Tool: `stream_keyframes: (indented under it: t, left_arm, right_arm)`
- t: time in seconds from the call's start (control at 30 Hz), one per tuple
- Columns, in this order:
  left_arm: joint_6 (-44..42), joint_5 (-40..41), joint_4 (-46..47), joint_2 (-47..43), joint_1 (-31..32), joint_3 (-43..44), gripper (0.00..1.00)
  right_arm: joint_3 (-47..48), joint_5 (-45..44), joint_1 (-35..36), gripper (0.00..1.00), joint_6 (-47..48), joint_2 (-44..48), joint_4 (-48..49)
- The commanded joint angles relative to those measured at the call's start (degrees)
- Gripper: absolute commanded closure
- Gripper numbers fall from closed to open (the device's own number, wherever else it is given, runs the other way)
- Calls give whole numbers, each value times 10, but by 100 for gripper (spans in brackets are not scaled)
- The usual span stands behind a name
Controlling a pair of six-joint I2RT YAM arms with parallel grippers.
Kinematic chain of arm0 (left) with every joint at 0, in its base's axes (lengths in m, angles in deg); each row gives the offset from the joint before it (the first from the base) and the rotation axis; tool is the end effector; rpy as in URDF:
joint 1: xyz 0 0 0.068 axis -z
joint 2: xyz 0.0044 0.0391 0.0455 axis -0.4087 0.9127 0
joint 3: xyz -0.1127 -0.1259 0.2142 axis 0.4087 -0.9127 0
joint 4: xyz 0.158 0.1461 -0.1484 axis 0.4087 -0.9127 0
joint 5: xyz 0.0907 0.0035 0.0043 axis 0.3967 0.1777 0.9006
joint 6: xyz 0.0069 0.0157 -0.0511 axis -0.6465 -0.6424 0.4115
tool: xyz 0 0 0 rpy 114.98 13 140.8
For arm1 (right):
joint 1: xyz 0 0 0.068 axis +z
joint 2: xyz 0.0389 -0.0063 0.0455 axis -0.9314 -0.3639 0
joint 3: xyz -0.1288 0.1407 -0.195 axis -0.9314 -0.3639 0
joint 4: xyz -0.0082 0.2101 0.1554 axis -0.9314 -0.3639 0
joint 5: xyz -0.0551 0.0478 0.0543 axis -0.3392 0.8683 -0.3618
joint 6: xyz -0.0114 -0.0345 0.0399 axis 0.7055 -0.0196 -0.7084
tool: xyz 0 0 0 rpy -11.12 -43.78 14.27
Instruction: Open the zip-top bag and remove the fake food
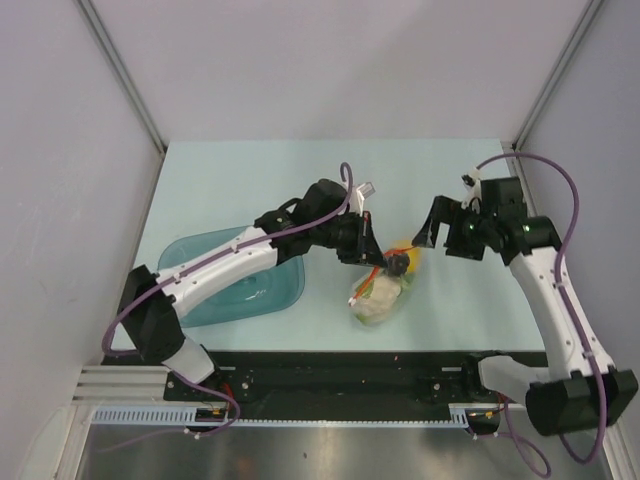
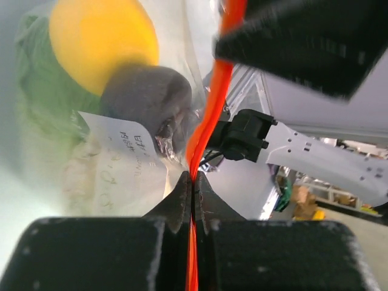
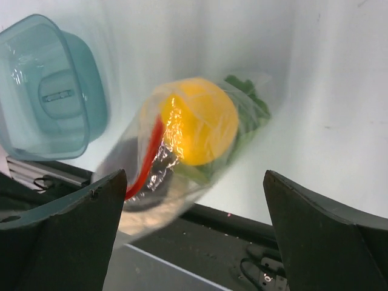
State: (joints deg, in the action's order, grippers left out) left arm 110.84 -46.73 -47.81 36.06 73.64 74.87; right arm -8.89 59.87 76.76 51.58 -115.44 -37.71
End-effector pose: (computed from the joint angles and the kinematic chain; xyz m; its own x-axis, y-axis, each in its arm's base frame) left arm 0.2209 -0.2845 0.3295 -0.9064 0.1172 -0.4058 0.4065 0.5032 -0.7626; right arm 0.2248 0.0440 0.3510 -0.8363 0.1906 -0.5140 -0.0722 0.8912 0.4478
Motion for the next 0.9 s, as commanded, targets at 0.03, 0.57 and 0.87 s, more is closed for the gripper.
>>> stream_keyframes:
  t: [0.03,0.57,0.87]
  left_arm:
    - [111,20,90,-51,-6,-28,100]
    - [349,112,257,-104,-7,-104,100]
    - [405,217,223,-119,-7,-81,100]
  right_arm:
    - [-79,-20,10,0,-2,138,23]
    - [-172,-47,179,0,-67,316,80]
    - [-179,-75,312,2,-13,344,151]
